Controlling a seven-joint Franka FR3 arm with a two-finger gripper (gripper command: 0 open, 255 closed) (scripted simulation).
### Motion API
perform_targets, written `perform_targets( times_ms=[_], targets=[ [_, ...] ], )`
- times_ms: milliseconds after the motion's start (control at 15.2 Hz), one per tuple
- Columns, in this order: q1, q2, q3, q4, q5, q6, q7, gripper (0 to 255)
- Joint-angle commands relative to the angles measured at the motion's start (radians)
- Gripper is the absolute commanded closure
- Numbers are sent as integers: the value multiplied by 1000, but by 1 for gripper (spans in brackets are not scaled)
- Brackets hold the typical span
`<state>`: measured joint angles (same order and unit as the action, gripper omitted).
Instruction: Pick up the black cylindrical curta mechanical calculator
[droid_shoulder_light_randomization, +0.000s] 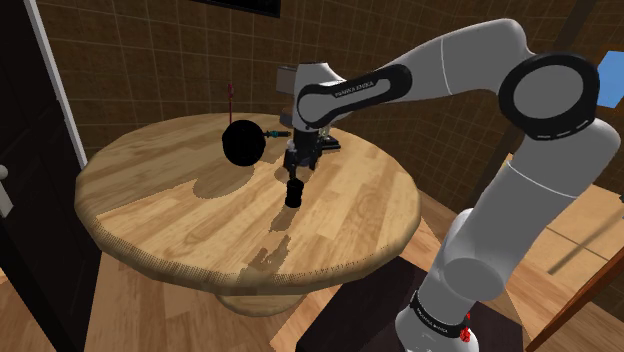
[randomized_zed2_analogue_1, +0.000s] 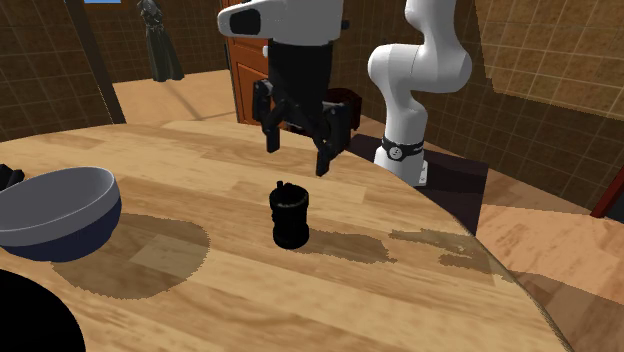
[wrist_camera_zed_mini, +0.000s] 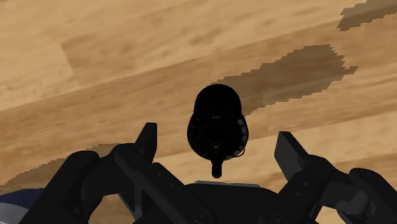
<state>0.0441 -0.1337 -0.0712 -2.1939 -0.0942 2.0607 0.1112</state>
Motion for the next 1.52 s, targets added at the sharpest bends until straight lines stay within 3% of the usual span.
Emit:
perform_targets(
  times_ms=[0, 594, 660, 1254, 1452],
  targets=[
    [1, 64, -1, 40, 5, 23, -7, 0],
    [0, 107, -2, -18, 3, 123, 0, 0],
    [0, 106, -2, -20, 2, 124, 0, 255],
    [0, 107, -2, -18, 3, 123, 0, 255],
    [0, 89, -1, 4, 3, 83, -3, 255]
  ],
)
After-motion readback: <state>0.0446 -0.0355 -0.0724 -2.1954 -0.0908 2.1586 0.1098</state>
